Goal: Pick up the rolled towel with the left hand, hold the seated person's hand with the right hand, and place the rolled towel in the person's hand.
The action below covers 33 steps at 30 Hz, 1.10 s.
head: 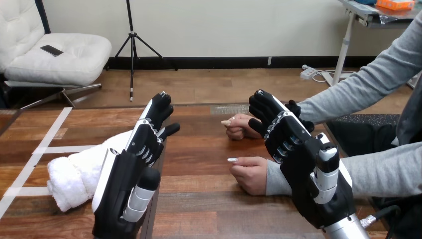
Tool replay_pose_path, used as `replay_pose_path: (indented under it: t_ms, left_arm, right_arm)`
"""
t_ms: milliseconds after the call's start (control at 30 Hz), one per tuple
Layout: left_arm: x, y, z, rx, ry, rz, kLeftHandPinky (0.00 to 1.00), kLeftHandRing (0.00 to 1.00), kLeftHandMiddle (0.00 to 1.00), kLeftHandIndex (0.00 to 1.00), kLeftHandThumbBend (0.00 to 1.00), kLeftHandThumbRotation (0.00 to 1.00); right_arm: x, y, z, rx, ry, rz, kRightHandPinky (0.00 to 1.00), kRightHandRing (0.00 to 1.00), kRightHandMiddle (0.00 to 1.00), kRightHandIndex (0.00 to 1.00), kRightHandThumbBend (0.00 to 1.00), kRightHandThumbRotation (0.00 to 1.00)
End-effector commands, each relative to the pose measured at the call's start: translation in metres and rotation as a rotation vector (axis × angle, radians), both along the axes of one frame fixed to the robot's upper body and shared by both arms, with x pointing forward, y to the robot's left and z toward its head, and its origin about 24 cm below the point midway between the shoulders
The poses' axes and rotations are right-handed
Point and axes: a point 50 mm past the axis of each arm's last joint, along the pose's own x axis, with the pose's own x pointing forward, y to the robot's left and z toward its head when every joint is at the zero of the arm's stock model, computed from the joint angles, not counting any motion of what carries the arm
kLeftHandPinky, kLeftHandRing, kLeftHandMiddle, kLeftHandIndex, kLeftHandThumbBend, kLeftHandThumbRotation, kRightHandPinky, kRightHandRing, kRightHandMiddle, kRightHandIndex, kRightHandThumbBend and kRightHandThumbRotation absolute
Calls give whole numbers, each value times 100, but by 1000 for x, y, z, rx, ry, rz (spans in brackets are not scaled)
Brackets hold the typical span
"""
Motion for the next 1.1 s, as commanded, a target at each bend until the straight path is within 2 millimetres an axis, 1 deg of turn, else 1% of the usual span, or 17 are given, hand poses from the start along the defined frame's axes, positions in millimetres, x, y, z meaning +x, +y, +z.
replay_pose_path:
  t_ms: [0, 533, 733, 867, 1067]
  left_arm:
    - [12, 0, 11, 7, -66, -2, 84, 94, 95, 94, 98, 95]
    - [16, 2, 13, 17, -74, -1, 84, 95, 95, 94, 99, 94]
    - [19, 7, 17, 73, -84, 24, 85, 95, 95, 93, 98, 95]
    - [25, 13, 19, 140, -89, 32, 85, 95, 96, 93, 97, 95]
    - [33, 25, 22, 220, -80, 55, 90, 97, 97, 95, 97, 96]
  right_arm:
    - [10, -2, 14, -18, -65, 4, 100, 98, 95, 93, 100, 100]
    - [11, -3, 13, -24, -67, -3, 100, 97, 94, 92, 100, 100]
    - [13, -3, 14, -28, -70, 1, 100, 97, 94, 92, 100, 100]
    - [13, -3, 14, -28, -70, 4, 100, 97, 94, 92, 100, 100]
    - [14, -2, 14, -28, -69, 8, 100, 97, 94, 92, 100, 100]
